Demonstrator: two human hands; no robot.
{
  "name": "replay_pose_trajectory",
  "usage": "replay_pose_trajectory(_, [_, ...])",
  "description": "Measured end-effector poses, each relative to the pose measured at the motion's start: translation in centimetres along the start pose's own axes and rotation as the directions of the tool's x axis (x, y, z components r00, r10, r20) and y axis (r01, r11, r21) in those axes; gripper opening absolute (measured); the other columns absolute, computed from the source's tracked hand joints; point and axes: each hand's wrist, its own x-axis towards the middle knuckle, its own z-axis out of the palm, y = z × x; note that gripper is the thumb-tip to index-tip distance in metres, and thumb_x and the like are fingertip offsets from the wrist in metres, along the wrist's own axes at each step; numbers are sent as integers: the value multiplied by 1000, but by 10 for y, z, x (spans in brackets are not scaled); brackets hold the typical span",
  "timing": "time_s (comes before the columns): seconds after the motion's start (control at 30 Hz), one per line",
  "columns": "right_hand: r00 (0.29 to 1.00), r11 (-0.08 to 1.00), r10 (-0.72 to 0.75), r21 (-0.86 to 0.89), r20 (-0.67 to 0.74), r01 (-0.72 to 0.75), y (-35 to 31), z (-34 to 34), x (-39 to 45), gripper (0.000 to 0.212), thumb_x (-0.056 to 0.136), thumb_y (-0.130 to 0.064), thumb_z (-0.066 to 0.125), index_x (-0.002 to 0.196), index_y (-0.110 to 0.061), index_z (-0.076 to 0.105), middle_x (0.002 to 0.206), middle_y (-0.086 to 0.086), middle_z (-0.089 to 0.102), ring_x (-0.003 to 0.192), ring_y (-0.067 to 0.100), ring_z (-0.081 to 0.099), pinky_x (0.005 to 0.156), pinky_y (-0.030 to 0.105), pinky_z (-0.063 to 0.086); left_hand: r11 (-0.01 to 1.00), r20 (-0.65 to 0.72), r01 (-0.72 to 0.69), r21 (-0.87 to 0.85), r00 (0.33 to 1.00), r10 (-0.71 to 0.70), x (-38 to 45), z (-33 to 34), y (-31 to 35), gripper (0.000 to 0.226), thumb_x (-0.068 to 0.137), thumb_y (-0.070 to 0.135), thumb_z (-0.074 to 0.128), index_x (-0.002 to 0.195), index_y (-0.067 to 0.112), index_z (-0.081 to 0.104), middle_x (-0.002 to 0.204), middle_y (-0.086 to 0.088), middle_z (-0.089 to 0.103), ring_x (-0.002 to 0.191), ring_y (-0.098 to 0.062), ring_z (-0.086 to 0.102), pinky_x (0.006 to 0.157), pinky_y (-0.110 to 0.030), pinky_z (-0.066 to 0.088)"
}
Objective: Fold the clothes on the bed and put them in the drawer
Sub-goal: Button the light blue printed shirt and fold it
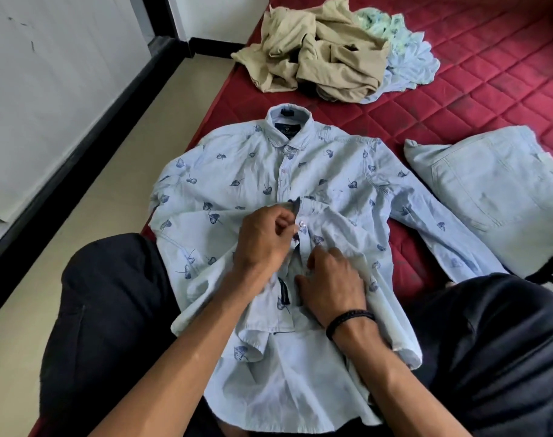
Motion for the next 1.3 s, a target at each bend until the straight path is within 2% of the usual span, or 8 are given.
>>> replay_pose_trajectory(0.1, [999,1000,-30,4,-35,30,-2,2,-2,21,96,-24,60,112,-11,58,119,15,61,102,35,64,77,39,50,949,82,-121,292,991,102,-28,-13,13,6,89,24,77,94,27,77,93,11,70,80,-7,67,73,-25,57])
replay_pose_trajectory(0.23, [998,999,-31,-29,-50,29,0,1,-4,19,94,-13,54,111,-9,60,118,16,62,102,37,65,76,41,51,852,184,-138,504,982,50,-55,-9,4,20,94,18,61,109,26,73,111,0,65,105,-25,66,85,-40,54])
replay_pose_trajectory(0.53, [989,933,85,338,121,-122,23,-10,2,7,94,-17,62,88,-14,62,91,5,71,89,25,66,67,28,44,863,88,-59,502,996,17,-59,-5,0,17,90,15,65,103,23,73,105,1,75,101,-22,69,86,-36,51])
replay_pose_trajectory(0.7, [987,858,99,492,127,-150,33,-19,2,9,85,-14,76,83,-19,70,73,-6,69,70,11,65,55,16,42,939,23,16,345,999,-25,-66,-8,-1,4,87,23,73,91,23,74,89,6,77,87,-19,73,79,-39,57])
replay_pose_trajectory(0.8, [985,867,88,476,149,-150,34,-20,3,17,80,-8,76,86,-23,71,73,-8,68,64,4,62,49,12,40,963,34,40,268,998,-51,-71,-2,-3,1,85,25,75,86,25,74,82,10,76,80,-14,73,77,-37,59])
replay_pose_trajectory(0.9, [982,915,59,384,181,-126,34,-15,4,27,73,-4,73,94,-23,73,77,-8,68,72,10,64,59,14,49,962,43,39,269,998,-52,-69,0,-2,2,86,25,74,88,26,74,83,11,76,81,-13,73,80,-37,59])
replay_pose_trajectory(1.07, [983,980,102,152,156,-126,23,-7,1,34,64,-30,82,90,-25,60,90,-2,66,87,25,66,72,32,53,943,80,37,330,995,-67,-64,3,0,10,87,21,72,94,27,75,91,10,78,88,-14,73,81,-37,59])
replay_pose_trajectory(1.3, [991,972,112,197,75,-125,22,-4,3,6,83,-25,62,87,-22,64,87,2,68,89,32,67,77,38,57,907,105,31,419,991,-82,-62,4,0,13,84,20,73,93,29,75,92,11,77,89,-12,73,79,-35,60])
